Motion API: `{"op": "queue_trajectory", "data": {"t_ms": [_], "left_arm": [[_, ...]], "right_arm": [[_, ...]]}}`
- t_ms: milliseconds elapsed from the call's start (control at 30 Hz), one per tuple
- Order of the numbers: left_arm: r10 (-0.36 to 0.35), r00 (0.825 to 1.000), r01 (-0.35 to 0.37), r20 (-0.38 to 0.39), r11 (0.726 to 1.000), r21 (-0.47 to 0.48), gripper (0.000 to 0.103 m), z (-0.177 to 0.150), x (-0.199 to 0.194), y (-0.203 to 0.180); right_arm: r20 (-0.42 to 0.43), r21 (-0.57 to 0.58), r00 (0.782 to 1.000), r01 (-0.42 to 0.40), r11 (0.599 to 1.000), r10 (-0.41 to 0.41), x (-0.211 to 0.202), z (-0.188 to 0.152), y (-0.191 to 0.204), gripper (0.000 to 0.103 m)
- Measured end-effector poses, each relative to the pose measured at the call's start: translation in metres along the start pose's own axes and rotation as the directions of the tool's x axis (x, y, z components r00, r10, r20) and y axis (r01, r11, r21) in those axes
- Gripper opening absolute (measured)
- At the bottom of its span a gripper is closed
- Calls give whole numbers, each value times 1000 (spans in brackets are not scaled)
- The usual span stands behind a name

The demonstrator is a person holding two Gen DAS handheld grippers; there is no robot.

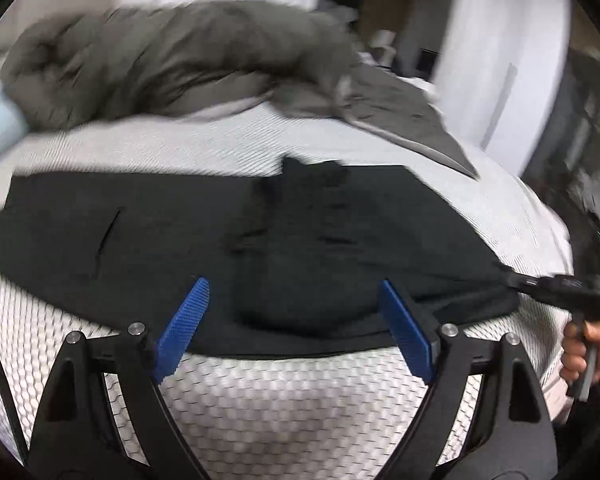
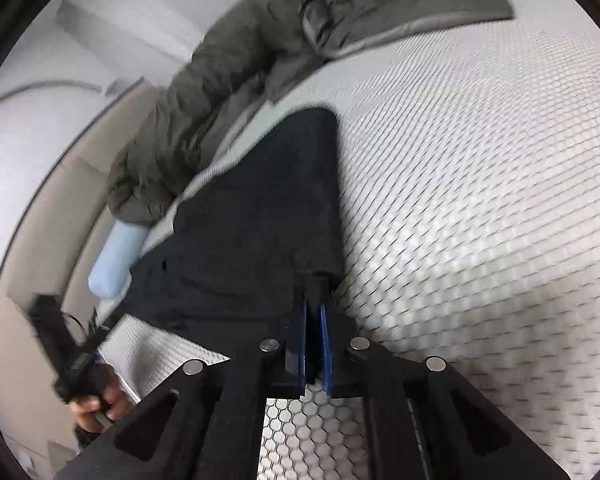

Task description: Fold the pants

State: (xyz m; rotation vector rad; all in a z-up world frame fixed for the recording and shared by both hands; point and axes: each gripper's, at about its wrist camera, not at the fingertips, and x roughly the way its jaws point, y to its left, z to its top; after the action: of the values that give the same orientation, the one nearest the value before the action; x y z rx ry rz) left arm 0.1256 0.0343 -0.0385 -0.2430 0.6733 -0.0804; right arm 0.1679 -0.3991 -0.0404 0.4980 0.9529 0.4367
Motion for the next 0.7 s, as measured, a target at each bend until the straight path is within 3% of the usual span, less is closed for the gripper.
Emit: {"op": "queue_trajectory", "data": {"t_ms": [100, 200, 233, 267, 333, 400, 433, 467, 533, 700], "left_arm": [[32, 998, -32, -60, 999, 9, 85, -2, 9, 11], [74, 994, -71, -76, 996, 50, 85, -5, 15, 8], [73, 993, -69, -89, 996, 47, 85, -5, 19, 8], [70, 992, -66, -100, 997, 44, 85, -5, 26, 6], [70, 990, -65, -119, 997, 44, 80, -6, 35, 4], [60, 988, -52, -140, 997, 61, 63, -8, 41, 4], [49, 987, -39, -150, 997, 68, 49, -7, 49, 0], [55, 986, -43, -159, 996, 80, 49, -6, 53, -1], [60, 986, -44, -156, 993, 105, 49, -9, 53, -5], [60, 985, -43, -160, 993, 109, 51, -12, 52, -4]], "right_arm": [[-17, 16, 1000, -19, 1000, 19, -11, 4, -11, 8], [-32, 51, 997, -72, 996, 74, -10, 0, -14, 31], [-38, 52, 996, -80, 995, 82, -6, -1, -12, 45], [-47, 47, 995, -85, 995, 87, 0, -2, -7, 47], [-60, 39, 995, -77, 996, 80, 6, -2, -5, 47], [-82, 28, 995, -47, 999, 49, 17, -3, -2, 47], [-92, 5, 996, -17, 1000, 17, 22, -4, 1, 32], [-107, -47, 993, 40, 998, -45, 27, -6, 6, 20], [-112, -146, 982, 132, 980, -149, 32, -8, 19, 21], [-35, -168, 977, 203, 965, -212, 20, -5, 30, 35]]}}
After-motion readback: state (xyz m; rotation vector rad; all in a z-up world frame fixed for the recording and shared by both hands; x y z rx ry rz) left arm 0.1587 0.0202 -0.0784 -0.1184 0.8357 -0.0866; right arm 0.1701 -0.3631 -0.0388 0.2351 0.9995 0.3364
